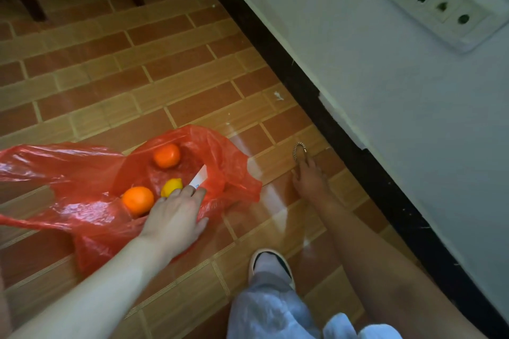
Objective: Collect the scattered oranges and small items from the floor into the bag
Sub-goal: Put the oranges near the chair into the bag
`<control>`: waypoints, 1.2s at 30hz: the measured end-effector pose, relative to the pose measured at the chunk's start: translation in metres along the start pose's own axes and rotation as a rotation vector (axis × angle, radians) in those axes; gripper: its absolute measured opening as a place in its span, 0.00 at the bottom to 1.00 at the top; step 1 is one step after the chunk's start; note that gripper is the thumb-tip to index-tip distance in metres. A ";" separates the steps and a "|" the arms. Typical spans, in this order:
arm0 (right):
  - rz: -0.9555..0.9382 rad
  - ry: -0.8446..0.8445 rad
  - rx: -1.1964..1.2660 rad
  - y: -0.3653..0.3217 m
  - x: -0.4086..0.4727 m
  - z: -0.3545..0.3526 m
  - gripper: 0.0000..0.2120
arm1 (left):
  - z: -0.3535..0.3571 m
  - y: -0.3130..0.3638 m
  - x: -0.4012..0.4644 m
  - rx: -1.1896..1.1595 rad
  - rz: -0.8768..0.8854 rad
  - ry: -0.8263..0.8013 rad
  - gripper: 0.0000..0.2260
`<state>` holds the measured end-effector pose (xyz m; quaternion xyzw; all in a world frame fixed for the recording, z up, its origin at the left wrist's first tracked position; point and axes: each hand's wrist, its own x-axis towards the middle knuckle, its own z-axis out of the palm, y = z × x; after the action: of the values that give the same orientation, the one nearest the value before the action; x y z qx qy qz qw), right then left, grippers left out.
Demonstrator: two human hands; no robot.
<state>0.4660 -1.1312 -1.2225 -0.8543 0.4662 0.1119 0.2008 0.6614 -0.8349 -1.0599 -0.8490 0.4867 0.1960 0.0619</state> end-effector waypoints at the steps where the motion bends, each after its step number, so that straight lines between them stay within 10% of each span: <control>1: -0.016 0.017 0.004 -0.001 -0.004 0.003 0.35 | 0.000 0.000 0.000 0.002 0.004 -0.002 0.28; 23: -0.133 0.150 0.175 -0.033 -0.011 0.030 0.12 | 0.003 -0.011 -0.001 -0.039 -0.045 0.026 0.08; 29: -0.016 0.145 0.133 -0.040 -0.005 0.023 0.21 | 0.005 -0.011 0.000 -0.034 -0.048 0.036 0.07; 36: -0.011 0.109 0.138 -0.046 -0.006 0.027 0.05 | 0.006 -0.012 -0.001 -0.035 -0.028 0.039 0.07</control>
<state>0.5016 -1.0925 -1.2340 -0.8459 0.4782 0.0317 0.2339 0.6691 -0.8262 -1.0664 -0.8605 0.4722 0.1869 0.0405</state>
